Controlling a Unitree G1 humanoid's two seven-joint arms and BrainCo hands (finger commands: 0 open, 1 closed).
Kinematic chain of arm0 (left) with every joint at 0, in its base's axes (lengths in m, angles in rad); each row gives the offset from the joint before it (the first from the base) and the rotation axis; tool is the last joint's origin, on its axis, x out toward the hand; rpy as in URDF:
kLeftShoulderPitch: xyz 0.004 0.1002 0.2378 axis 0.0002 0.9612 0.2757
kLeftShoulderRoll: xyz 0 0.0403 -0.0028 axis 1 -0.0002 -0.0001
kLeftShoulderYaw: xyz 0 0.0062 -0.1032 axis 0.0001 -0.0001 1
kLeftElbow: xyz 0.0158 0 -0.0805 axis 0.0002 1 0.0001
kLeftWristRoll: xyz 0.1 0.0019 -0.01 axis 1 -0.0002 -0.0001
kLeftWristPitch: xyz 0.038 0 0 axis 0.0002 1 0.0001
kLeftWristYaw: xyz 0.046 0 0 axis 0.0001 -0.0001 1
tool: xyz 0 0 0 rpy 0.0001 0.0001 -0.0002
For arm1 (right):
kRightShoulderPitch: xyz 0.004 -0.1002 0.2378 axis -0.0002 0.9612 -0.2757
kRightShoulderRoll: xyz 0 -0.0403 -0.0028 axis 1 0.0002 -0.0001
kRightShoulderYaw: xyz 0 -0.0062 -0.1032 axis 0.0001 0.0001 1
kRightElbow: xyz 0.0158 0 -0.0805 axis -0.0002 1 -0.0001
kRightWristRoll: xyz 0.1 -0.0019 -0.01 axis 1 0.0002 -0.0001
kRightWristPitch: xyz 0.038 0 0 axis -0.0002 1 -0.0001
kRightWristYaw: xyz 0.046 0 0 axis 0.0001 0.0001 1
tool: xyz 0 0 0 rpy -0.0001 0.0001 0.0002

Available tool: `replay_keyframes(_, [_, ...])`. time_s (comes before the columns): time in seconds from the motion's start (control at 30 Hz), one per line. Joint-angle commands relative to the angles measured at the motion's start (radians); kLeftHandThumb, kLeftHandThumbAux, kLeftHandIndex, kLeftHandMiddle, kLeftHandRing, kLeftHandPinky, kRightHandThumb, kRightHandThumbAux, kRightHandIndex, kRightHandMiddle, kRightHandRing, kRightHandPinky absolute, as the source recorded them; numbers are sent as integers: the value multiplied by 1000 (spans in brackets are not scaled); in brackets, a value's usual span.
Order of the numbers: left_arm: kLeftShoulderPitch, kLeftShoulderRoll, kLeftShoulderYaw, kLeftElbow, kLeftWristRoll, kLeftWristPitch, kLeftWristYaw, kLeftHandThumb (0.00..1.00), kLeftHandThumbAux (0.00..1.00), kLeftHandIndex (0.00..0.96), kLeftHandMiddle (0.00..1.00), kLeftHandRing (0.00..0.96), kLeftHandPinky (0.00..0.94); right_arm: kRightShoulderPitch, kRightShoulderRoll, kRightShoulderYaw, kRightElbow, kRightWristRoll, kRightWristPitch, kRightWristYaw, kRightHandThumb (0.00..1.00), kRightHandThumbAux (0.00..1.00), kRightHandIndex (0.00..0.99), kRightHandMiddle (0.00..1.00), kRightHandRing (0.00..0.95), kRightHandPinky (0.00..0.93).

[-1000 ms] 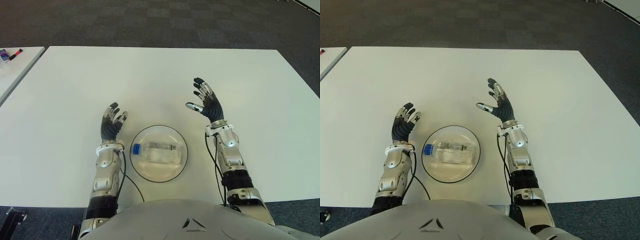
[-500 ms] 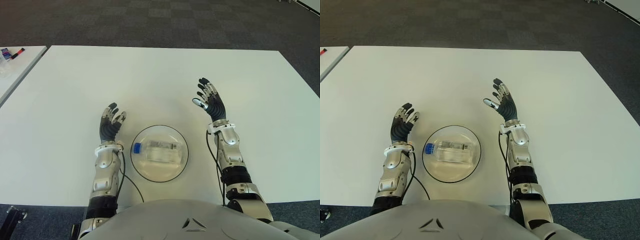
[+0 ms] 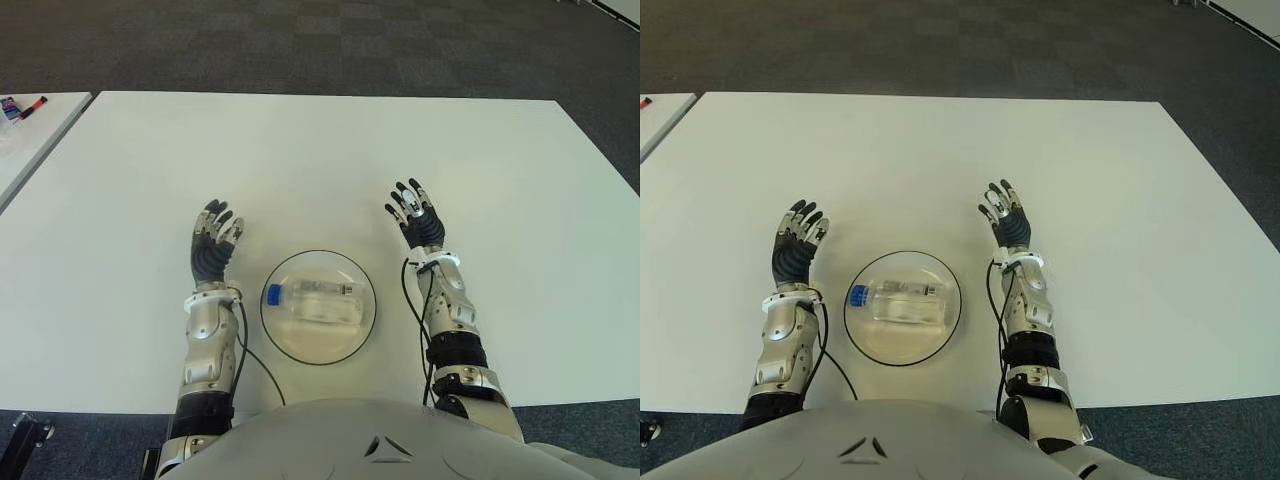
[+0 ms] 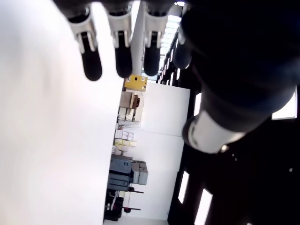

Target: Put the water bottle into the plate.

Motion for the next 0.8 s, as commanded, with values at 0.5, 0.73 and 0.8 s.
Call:
replay_keyframes(0.5, [-6,-37,4,31,-89,-58,-57,416,732,142,174,186,226,85,85,-39,-162,187,274,-127,125,731,18,94,107,160])
replay_keyframes(0.73, [-11,-39,11,45,-143,-86,-109,424,756,148,177,189,239,102,97,-15,-188,185,268,-149,123,747,41,116,128,185])
replay_keyframes(0.8, [-11,-38,11,48,-148,-90,-115,431,759,151,180,192,243,104,97,-10,-191,184,265,-153,127,754,49,123,136,194])
